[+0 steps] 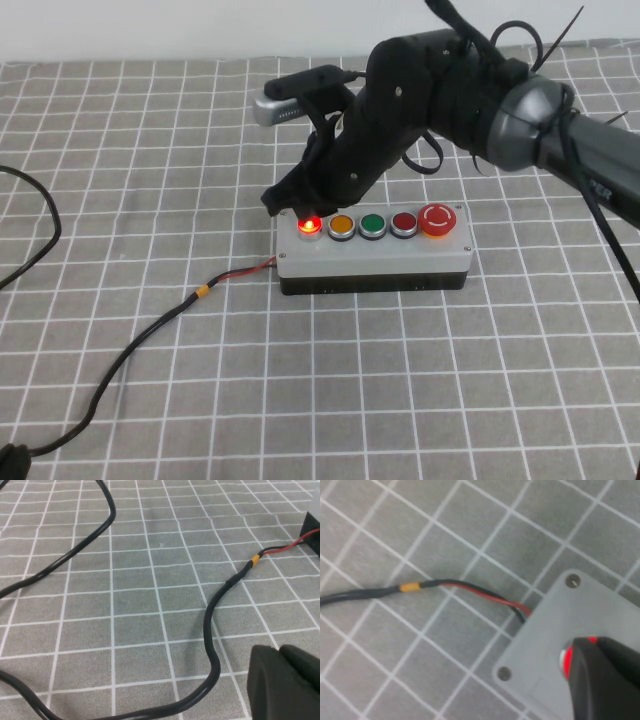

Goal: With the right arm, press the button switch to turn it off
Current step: Press the button to turn off

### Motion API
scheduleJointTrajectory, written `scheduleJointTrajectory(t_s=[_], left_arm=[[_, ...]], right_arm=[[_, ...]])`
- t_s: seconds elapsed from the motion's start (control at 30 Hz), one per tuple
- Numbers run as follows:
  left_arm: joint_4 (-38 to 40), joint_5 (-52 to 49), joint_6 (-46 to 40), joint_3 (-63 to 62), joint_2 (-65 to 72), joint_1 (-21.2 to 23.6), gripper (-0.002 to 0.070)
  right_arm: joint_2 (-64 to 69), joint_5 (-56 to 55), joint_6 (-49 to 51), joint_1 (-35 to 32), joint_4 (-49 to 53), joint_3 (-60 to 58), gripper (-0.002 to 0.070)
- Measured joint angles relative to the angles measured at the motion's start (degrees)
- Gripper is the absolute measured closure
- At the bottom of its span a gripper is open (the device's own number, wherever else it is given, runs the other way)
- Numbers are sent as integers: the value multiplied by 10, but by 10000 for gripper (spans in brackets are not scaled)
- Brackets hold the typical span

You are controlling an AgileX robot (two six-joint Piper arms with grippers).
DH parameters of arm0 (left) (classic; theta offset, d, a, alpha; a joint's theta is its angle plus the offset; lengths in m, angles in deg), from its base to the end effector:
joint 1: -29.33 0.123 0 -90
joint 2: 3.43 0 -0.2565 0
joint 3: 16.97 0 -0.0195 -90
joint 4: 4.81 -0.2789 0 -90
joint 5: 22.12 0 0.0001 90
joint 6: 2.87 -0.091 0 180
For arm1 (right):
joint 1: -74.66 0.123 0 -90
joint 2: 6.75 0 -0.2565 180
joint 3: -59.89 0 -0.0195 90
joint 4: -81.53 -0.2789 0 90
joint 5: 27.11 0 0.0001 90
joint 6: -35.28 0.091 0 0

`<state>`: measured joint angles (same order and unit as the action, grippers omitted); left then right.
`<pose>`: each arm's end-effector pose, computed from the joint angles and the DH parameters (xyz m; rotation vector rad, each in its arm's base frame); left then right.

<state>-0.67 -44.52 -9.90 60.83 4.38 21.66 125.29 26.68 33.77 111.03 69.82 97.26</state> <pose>0.1077 -0.0170 0.1705 0.1973 1.8745 -0.0793 0.3929 0.3079 0.2341 -0.7625 2.5240 0.4739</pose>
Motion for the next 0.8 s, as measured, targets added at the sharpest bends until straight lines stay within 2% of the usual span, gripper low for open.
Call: scheduleJointTrajectory(t_s=[0.8], left_arm=[[0,0,0,0,0,0,678]], right_arm=[[11,-7,10,0,34,5,692]])
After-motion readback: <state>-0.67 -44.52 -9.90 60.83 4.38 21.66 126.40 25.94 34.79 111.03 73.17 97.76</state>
